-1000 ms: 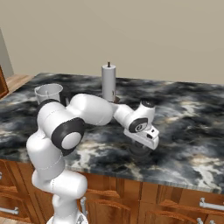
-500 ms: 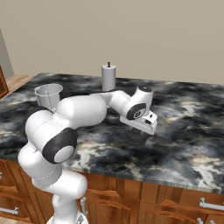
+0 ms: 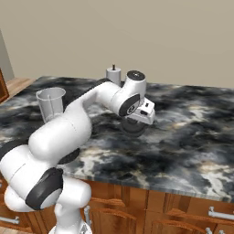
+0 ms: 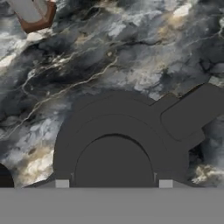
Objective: Close the lid blender by securely placing the lid on top.
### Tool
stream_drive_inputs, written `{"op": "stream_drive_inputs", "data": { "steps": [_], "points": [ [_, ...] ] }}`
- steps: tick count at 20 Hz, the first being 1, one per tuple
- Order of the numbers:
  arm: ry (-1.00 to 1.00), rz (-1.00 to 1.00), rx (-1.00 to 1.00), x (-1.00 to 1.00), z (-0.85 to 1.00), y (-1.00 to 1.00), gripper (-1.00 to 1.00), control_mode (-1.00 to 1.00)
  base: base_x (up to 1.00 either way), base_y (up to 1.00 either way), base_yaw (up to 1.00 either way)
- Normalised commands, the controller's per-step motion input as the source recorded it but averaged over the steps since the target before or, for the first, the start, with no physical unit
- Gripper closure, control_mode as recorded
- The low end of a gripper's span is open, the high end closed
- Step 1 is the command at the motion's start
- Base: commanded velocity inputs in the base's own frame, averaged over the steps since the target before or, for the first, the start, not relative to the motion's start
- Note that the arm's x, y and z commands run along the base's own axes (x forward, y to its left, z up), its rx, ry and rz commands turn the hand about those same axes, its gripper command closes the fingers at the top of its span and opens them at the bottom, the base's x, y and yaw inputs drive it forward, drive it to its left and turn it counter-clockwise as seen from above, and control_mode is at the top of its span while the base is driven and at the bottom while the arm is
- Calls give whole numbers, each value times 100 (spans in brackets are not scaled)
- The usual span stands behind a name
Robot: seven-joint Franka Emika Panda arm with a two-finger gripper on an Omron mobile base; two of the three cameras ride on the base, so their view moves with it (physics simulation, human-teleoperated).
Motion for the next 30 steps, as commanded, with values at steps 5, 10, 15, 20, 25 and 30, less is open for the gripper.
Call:
{"op": "stream_drive_inputs", "data": {
  "steps": [5, 10, 15, 20, 25, 30],
  "points": [
    [-29, 0, 0, -72, 67, 42, 100, -100, 0, 0, 0],
    [-13, 0, 0, -35, 92, 52, 100, -100, 0, 0, 0],
    [0, 0, 0, -4, 100, 58, 100, -100, 0, 0, 0],
    [3, 0, 2, -16, 93, 67, 100, -100, 0, 0, 0],
    [-1, 0, 2, -33, 45, 61, 100, -100, 0, 0, 0],
    [-2, 0, 3, -23, 3, 79, 100, -100, 0, 0, 0]
  ]
}}
